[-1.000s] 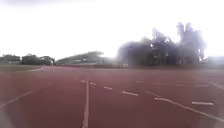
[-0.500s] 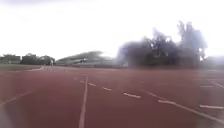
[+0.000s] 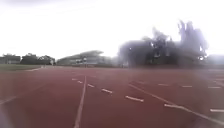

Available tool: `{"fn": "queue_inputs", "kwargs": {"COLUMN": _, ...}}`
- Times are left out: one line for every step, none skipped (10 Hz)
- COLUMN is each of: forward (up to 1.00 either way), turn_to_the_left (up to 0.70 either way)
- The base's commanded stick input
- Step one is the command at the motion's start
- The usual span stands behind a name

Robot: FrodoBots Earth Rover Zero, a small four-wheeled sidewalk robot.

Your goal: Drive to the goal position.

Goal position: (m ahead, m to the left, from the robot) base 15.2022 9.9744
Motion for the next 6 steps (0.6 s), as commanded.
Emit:
{"fn": "queue_inputs", "kwargs": {"forward": 0.45, "turn_to_the_left": 0.00}}
{"fn": "queue_inputs", "kwargs": {"forward": 0.45, "turn_to_the_left": 0.00}}
{"fn": "queue_inputs", "kwargs": {"forward": 0.45, "turn_to_the_left": 0.00}}
{"fn": "queue_inputs", "kwargs": {"forward": 0.45, "turn_to_the_left": 0.00}}
{"fn": "queue_inputs", "kwargs": {"forward": 0.45, "turn_to_the_left": 0.00}}
{"fn": "queue_inputs", "kwargs": {"forward": 0.45, "turn_to_the_left": 0.00}}
